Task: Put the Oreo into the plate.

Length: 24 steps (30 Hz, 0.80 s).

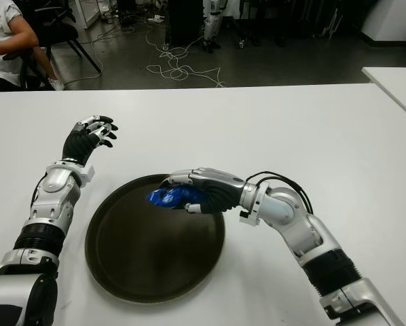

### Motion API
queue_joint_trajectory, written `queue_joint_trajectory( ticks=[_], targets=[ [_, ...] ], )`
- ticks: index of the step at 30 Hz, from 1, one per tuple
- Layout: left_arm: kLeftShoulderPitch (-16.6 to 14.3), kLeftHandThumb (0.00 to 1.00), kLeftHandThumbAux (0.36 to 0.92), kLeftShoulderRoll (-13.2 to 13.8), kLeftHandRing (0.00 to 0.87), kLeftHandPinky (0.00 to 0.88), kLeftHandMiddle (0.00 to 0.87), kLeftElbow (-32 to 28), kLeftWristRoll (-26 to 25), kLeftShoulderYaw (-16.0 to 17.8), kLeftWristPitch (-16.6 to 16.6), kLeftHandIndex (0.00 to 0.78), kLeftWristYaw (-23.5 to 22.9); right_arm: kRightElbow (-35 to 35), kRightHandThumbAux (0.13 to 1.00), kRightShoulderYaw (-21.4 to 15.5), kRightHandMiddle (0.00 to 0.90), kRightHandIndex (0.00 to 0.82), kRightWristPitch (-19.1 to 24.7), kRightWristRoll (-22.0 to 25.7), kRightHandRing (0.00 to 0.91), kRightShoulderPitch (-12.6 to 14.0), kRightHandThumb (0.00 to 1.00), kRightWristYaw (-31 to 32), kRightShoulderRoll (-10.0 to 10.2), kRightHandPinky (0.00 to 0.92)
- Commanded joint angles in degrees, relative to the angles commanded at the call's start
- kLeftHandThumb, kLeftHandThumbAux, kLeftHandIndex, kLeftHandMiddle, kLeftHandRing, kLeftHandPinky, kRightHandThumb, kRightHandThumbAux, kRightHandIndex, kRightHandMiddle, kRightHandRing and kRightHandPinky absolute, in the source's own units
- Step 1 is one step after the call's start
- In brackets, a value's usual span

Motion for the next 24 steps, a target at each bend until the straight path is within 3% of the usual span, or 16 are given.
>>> queue_joint_trajectory(
  ticks=[8,18,24],
  targets=[
    [-0.08,0.834,0.672,-0.26,0.521,0.59,0.467,-0.24,0.23,-0.08,0.18,0.419,0.58,-2.24,0.651,0.1,0.045,0.058,0.23,0.43,0.027,0.66,0.0,0.87,-0.21,0.006],
    [-0.39,0.833,0.673,-0.49,0.51,0.574,0.462,0.49,-0.18,0.23,0.1,0.419,0.39,-4.41,0.626,0.81,0.027,0.044,-0.33,4.88,0.025,1.71,0.0,4.57,0.03,0.037],
    [-0.33,0.835,0.672,-0.54,0.521,0.593,0.466,0.19,-0.51,0.24,0.44,0.419,0.02,-4.75,0.627,1.27,0.004,0.009,-0.73,6.87,0.003,1.95,0.0,6.22,0.49,0.006]
  ],
)
